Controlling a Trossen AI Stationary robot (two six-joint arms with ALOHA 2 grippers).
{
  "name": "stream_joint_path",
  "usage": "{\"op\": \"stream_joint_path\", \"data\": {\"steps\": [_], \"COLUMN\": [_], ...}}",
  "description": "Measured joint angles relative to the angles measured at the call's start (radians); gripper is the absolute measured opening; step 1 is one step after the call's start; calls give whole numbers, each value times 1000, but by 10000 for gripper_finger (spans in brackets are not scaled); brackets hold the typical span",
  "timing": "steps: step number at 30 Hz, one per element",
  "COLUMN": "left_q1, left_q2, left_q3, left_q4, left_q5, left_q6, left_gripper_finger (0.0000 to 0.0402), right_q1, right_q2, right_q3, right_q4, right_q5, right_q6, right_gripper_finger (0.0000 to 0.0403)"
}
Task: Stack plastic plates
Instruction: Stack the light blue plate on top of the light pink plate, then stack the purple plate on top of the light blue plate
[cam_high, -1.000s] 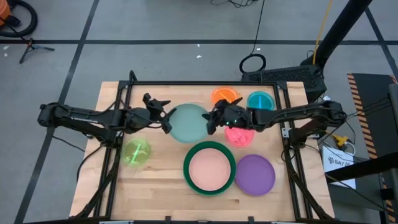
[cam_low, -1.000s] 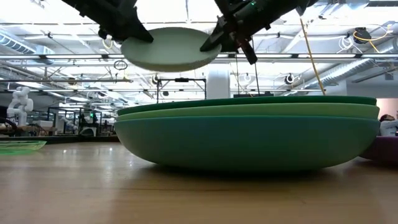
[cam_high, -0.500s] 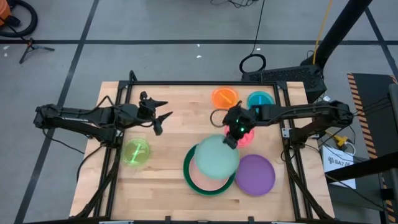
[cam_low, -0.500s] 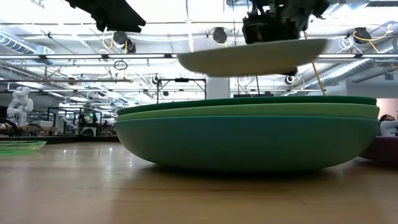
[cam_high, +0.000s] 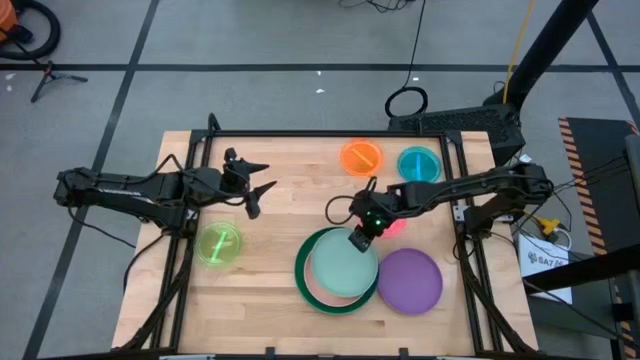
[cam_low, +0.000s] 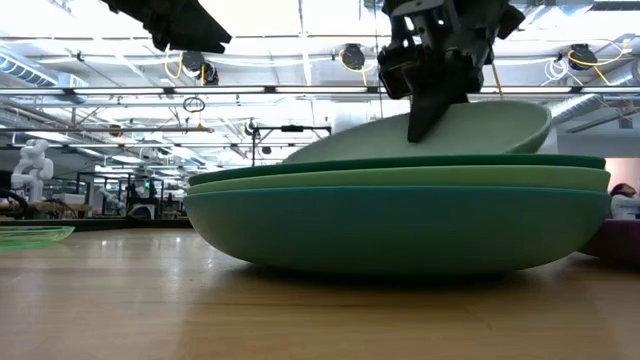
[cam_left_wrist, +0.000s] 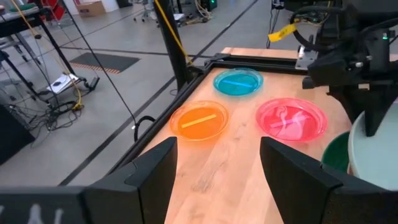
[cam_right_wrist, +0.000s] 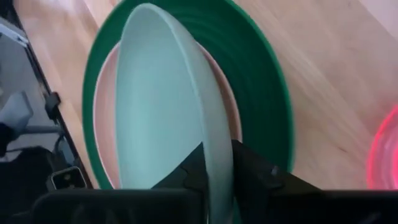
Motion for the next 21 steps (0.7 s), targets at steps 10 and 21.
{"op": "stream_joint_path", "data": {"steps": [10, 21], "left_q1": [0, 0], "left_q2": [0, 0], "left_q3": [0, 0], "left_q4": [-1, -17], "left_q5": [1, 2], "left_q6": [7, 48], "left_gripper_finger": [234, 234], "right_q1": [6, -14], "right_q2": [-5, -5], "right_q3": [1, 1], "right_q4": [65, 78], "right_q5": [97, 96], "right_q6": [50, 157], "right_gripper_finger": [128, 167]}}
